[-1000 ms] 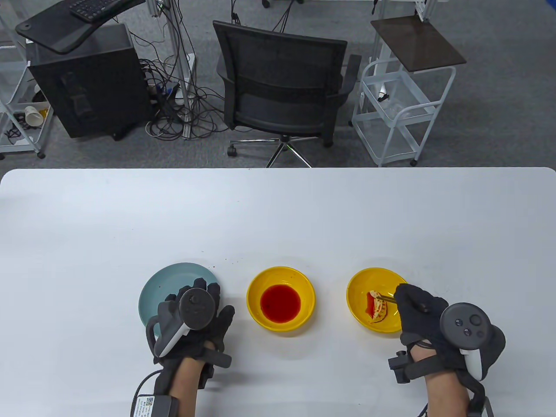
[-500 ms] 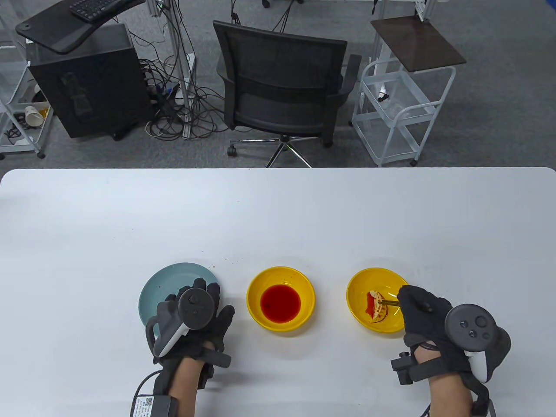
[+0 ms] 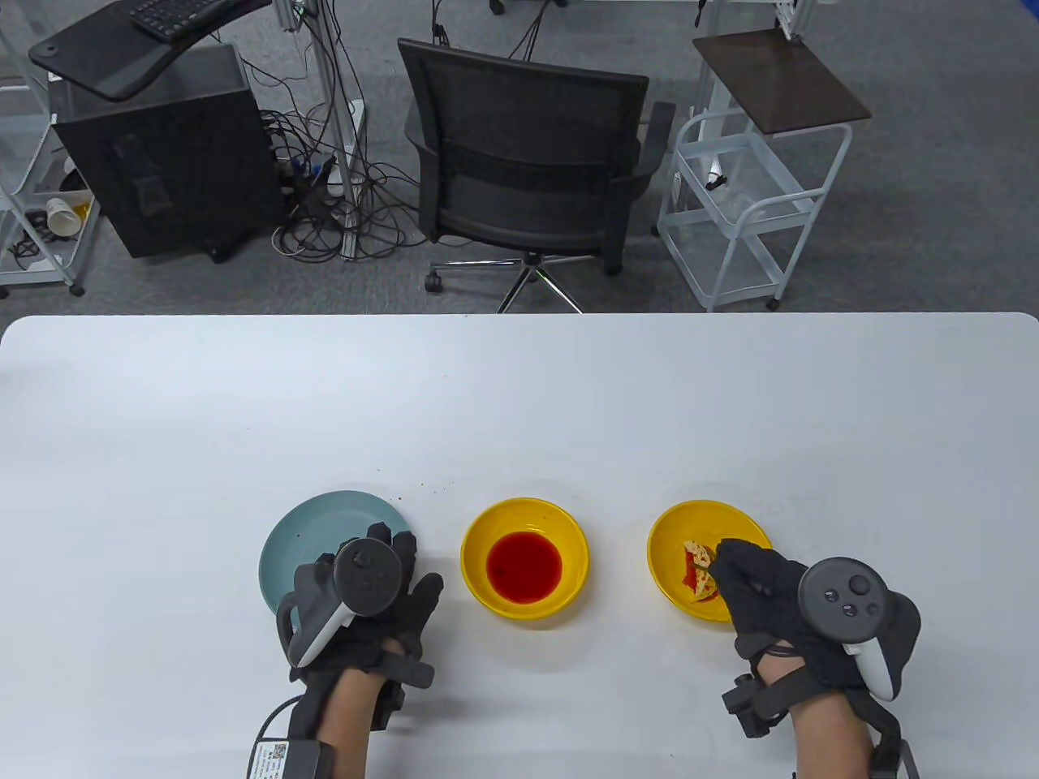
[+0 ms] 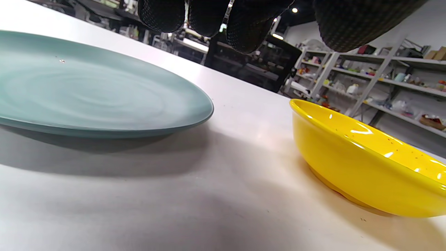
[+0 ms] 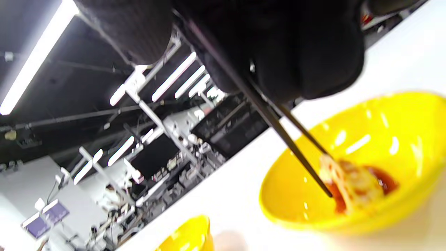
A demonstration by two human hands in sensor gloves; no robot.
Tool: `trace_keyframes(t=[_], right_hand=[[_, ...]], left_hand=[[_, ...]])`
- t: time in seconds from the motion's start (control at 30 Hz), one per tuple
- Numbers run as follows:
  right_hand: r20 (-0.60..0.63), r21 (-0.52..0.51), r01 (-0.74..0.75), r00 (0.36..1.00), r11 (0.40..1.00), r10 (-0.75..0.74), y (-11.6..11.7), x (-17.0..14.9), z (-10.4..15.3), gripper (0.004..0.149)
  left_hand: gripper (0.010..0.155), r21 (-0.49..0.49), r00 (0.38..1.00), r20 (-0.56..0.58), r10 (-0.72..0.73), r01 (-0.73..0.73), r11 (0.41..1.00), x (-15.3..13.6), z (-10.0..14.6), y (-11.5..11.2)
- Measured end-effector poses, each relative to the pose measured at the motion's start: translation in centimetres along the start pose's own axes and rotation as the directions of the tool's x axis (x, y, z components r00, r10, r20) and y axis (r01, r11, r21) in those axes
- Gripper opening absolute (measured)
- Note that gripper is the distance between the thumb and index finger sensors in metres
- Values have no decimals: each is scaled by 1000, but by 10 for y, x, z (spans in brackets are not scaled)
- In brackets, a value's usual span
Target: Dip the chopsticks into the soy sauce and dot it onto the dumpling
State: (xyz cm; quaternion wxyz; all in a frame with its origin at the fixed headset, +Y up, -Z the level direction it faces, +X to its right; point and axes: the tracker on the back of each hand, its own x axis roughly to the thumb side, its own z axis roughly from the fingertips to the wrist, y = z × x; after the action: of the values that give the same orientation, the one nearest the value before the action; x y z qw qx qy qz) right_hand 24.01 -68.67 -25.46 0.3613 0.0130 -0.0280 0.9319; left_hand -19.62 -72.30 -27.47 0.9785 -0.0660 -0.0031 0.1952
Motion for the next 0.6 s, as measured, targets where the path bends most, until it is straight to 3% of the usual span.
trace_keyframes(t=[0.2,0.33,0.6], right_hand=[[64,166,-35,998,985,25,26,8,-3,62],[107,115,-56,993,992,43,29,19,-1,58],[138,13,53,989,999,-54,15,19,2,55]], left_hand=[[75,-4,999,25,25,-25,1000,4,1,-1],[74,113,998,61,-13,6,994,8,5,6],[73,136,998,63,17,-25,990,4,6,8]])
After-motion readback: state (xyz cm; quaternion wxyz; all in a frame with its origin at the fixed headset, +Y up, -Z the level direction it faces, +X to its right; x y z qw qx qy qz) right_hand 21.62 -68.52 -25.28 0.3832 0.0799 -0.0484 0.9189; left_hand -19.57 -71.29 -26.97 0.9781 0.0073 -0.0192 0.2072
